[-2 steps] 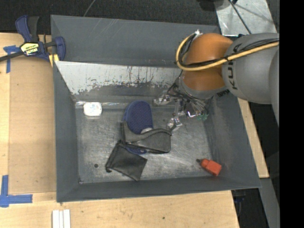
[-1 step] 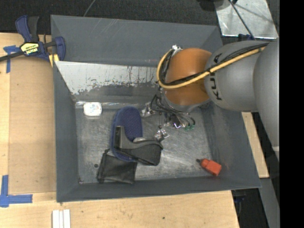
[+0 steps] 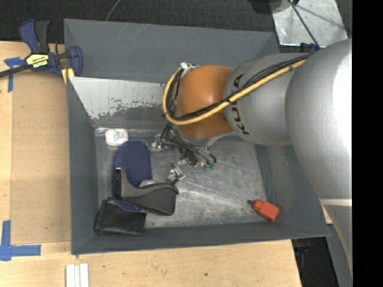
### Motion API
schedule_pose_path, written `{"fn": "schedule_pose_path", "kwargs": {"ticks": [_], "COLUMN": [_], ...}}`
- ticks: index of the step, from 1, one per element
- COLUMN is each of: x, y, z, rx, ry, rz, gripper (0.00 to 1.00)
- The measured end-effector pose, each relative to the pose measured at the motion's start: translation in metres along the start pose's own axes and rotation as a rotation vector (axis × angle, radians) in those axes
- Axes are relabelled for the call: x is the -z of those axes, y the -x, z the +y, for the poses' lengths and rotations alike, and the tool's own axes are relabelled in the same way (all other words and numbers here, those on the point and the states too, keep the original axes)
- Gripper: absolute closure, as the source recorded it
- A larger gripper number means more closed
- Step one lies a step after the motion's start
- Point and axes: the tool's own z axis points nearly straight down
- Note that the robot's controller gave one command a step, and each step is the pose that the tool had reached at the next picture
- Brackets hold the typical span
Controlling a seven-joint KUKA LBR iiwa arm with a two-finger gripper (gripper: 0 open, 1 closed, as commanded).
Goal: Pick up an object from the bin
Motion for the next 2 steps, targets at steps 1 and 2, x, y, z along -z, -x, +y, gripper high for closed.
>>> {"fn": "schedule_pose_path", "kwargs": {"ticks": [1,2], "x": [-0.002,0.125], "y": [0.059,0.049], "z": [0.102,0.124], "rx": [0.239,0.639], "ry": [0.000,0.007], "rz": [0.005,-0.001], "gripper": [0.00,0.00]}}
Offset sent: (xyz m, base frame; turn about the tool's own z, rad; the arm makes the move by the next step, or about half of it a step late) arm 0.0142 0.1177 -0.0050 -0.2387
